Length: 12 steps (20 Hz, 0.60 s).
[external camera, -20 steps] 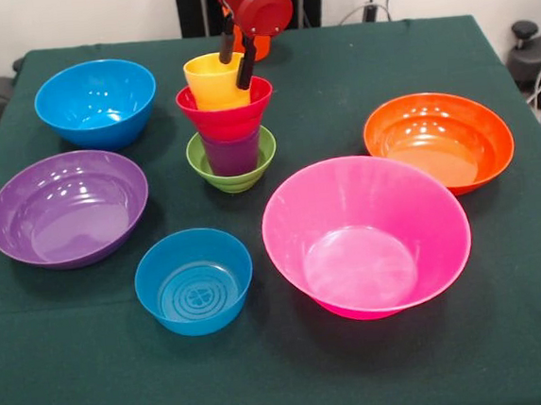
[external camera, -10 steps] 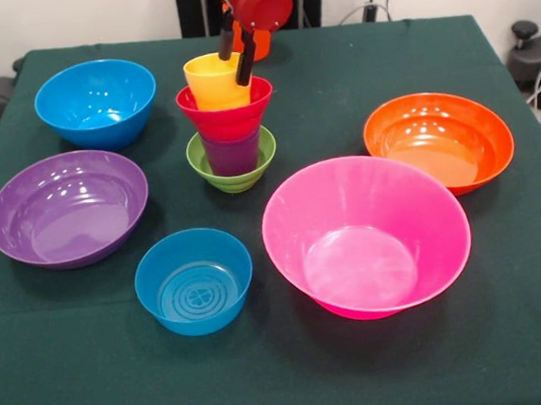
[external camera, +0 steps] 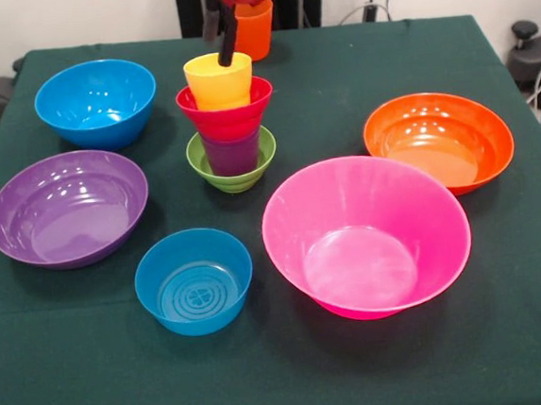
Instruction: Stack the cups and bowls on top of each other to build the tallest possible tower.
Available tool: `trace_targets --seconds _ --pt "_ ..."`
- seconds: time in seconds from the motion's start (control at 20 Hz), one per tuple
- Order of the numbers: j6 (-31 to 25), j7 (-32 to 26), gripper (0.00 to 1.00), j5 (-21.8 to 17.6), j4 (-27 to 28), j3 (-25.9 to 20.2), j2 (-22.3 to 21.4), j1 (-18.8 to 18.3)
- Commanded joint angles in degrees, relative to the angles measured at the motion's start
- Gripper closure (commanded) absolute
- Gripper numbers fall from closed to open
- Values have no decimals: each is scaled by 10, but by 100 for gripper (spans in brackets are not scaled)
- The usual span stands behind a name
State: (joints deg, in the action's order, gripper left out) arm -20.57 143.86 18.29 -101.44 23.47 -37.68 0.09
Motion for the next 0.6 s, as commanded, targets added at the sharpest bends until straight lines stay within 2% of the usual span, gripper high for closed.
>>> trace_targets --seconds 0.05,0.6 --pt "-39 4 0 -28 -33 -66 -22 -6" --pt "-71 8 0 -36 -31 -49 -48 10"
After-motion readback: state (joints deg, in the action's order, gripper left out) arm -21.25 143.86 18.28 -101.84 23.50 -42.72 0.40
